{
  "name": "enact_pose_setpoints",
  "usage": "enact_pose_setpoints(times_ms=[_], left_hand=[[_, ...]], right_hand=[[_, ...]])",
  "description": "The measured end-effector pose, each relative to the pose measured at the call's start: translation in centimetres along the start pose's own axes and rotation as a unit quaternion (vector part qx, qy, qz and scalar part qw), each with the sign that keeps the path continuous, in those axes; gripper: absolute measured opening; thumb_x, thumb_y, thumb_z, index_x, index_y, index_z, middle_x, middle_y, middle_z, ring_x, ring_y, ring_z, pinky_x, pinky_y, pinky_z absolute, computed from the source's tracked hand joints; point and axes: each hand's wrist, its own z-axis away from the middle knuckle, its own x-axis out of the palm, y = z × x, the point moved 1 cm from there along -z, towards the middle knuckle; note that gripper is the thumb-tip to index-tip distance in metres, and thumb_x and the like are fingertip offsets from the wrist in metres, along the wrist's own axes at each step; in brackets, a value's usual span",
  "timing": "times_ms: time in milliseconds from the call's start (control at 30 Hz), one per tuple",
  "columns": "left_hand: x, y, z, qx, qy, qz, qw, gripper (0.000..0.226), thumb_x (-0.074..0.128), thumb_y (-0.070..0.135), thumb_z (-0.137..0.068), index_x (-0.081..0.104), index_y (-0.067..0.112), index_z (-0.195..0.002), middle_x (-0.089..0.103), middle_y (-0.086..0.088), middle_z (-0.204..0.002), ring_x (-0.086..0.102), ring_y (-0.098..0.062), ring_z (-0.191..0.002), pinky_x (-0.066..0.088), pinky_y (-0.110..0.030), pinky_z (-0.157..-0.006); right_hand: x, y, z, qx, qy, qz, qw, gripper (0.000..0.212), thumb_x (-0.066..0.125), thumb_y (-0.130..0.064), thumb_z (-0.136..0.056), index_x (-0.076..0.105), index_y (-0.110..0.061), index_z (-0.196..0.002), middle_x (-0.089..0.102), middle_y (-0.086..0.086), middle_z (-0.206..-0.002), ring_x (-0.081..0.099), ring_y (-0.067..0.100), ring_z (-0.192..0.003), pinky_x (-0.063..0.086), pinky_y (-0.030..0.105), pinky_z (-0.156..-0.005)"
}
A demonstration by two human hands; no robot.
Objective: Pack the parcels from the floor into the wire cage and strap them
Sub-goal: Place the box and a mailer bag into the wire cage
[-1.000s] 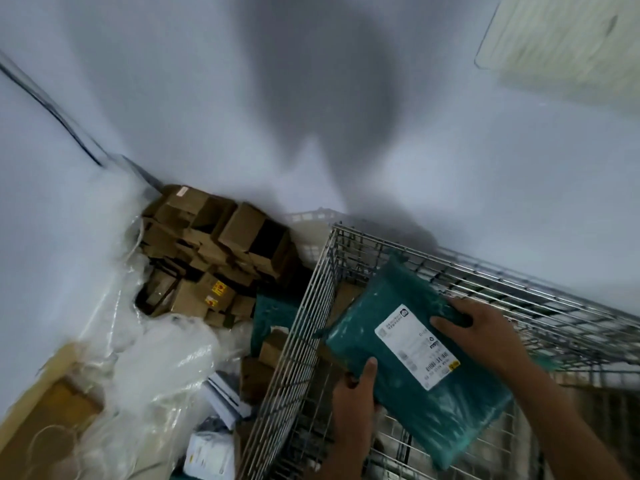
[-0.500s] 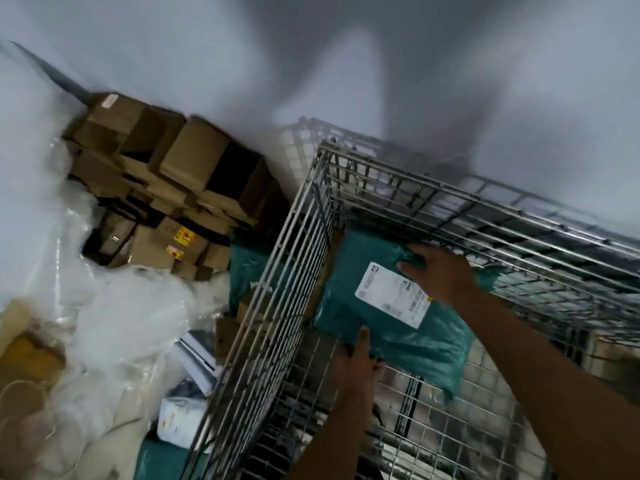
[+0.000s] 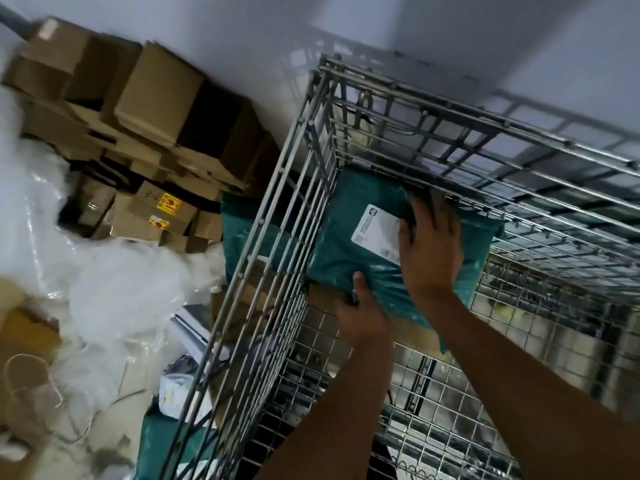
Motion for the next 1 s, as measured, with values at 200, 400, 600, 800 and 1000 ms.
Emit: enact_pose_setpoints(times_ms=[200, 400, 600, 800, 1000], left_hand=[[-0.2, 1.8, 0.9, -0.052, -0.026, 0.027, 0.998, 0.058, 0.064, 0.061, -0.093, 0.061, 0.013, -0.127, 0.072, -0.013, -0.115, 0.072, -0.035, -0.103, 0.060, -0.050, -0.094], [-0.9, 6.3, 5.5, -0.100, -0.054, 0.003, 0.994, 0.051, 0.065, 0.035, -0.100, 0.054, 0.008, -0.141, 0.063, -0.018, -0.137, 0.064, -0.036, -0.121, 0.053, -0.046, -0.106], [-2.5, 15.6, 13.6, 0.290, -0.160, -0.291, 0.898, 0.052, 0.029, 0.050, -0.109, 0.061, 0.015, -0.130, 0.061, -0.011, -0.133, 0.061, -0.029, -0.118, 0.047, -0.040, -0.095], [-7.4, 23.8, 16.9, 0.525, -0.124, -0.377, 0.753, 0.054, 0.035, 0.050, -0.106, 0.047, 0.017, -0.147, 0.048, -0.005, -0.152, 0.045, -0.027, -0.140, 0.044, -0.046, -0.111], [-16.2, 30.5, 12.7, 0.539, -0.074, -0.289, 0.788, 0.066, 0.026, 0.053, -0.107, 0.047, 0.013, -0.154, 0.046, -0.006, -0.160, 0.037, -0.023, -0.149, 0.032, -0.041, -0.123]], right_hand=[[-0.7, 0.5, 3.6, -0.035, -0.112, -0.012, 0.993, 0.045, 0.053, -0.031, -0.104, 0.055, -0.014, -0.145, 0.039, 0.005, -0.162, 0.033, 0.028, -0.151, 0.031, 0.050, -0.121], [-4.3, -1.9, 3.5, -0.013, -0.156, -0.013, 0.988, 0.054, 0.036, -0.041, -0.108, 0.044, -0.013, -0.154, 0.035, 0.007, -0.164, 0.023, 0.021, -0.155, 0.024, 0.043, -0.125], [-11.7, -5.8, 1.9, -0.032, -0.174, -0.011, 0.984, 0.033, 0.052, -0.025, -0.102, 0.061, -0.018, -0.133, 0.053, 0.014, -0.147, 0.047, 0.023, -0.139, 0.038, 0.034, -0.114], [-20.5, -14.3, 1.1, -0.146, -0.028, -0.051, 0.988, 0.007, 0.059, -0.028, -0.098, 0.059, -0.032, -0.104, 0.061, 0.023, -0.116, 0.066, 0.038, -0.094, 0.042, 0.034, -0.069], [-23.1, -22.1, 0.5, -0.185, 0.103, -0.087, 0.973, 0.039, 0.035, -0.034, -0.110, 0.067, -0.016, -0.123, 0.076, 0.008, -0.108, 0.074, 0.027, -0.086, 0.050, 0.027, -0.068]])
